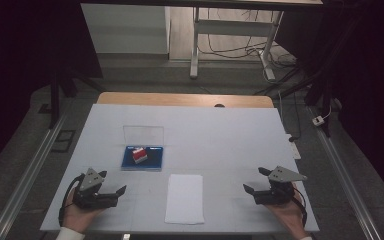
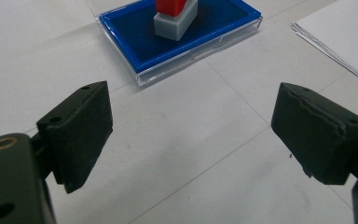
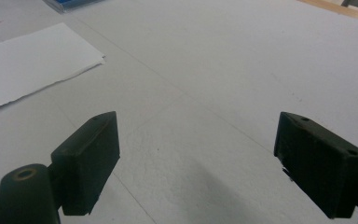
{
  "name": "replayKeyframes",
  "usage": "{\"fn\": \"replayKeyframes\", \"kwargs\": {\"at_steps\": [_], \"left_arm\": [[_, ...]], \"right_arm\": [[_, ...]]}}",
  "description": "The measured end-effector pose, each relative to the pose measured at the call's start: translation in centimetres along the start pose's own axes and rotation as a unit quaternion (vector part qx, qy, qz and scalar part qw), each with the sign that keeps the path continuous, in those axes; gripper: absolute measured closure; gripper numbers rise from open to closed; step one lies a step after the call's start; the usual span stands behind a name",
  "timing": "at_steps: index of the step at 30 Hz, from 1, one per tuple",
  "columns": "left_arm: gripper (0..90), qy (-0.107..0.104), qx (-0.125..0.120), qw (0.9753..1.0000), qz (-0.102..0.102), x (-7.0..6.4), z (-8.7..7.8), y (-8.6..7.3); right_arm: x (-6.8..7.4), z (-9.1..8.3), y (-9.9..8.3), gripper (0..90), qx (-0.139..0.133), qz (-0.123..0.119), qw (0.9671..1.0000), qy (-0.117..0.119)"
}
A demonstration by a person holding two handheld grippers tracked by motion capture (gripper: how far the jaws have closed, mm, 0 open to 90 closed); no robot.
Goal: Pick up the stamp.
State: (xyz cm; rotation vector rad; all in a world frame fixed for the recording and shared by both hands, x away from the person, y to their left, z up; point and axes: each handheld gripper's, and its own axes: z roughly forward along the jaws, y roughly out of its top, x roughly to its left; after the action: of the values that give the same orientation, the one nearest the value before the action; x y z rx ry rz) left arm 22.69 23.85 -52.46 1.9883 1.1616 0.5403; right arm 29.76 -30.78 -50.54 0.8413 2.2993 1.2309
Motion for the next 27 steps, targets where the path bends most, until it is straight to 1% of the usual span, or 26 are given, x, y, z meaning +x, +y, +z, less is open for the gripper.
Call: {"fn": "replayKeyframes", "kwargs": {"at_steps": [1, 6, 7, 9, 11, 19, 23, 27], "left_arm": [[12.9, 0.000, 0.000, 1.0000, 0.000, 0.00, 0.00, 0.00], [13.0, -0.002, 0.002, 1.0000, 0.006, -0.02, 0.13, -0.02], [13.0, -0.002, 0.002, 1.0000, 0.006, -0.01, 0.17, -0.02], [13.0, -0.003, 0.003, 1.0000, 0.006, 0.01, 0.22, -0.04], [13.1, -0.004, 0.003, 1.0000, 0.004, 0.04, 0.21, -0.06], [13.5, -0.003, 0.002, 1.0000, 0.001, 0.15, 0.04, -0.15], [13.7, -0.002, 0.001, 1.0000, 0.001, 0.16, -0.11, -0.13], [14.1, -0.004, 0.001, 1.0000, 0.000, 0.17, -0.16, -0.07]], "right_arm": [[-0.01, -0.02, 0.00, 14.3, 0.002, 0.000, 1.0000, -0.003], [0.05, 0.03, 0.01, 15.8, -0.001, 0.000, 1.0000, -0.001], [0.09, 0.06, 0.01, 15.8, 0.000, -0.001, 1.0000, -0.002], [0.11, 0.12, -0.01, 16.2, 0.000, -0.002, 1.0000, 0.003], [0.14, 0.10, 0.00, 16.4, 0.002, -0.002, 1.0000, 0.001], [0.14, 0.26, 0.00, 17.8, -0.001, -0.001, 1.0000, 0.004], [0.15, 0.25, 0.04, 17.9, -0.006, 0.000, 1.0000, 0.002], [0.10, 0.13, 0.08, 18.0, -0.002, -0.002, 1.0000, -0.004]]}}
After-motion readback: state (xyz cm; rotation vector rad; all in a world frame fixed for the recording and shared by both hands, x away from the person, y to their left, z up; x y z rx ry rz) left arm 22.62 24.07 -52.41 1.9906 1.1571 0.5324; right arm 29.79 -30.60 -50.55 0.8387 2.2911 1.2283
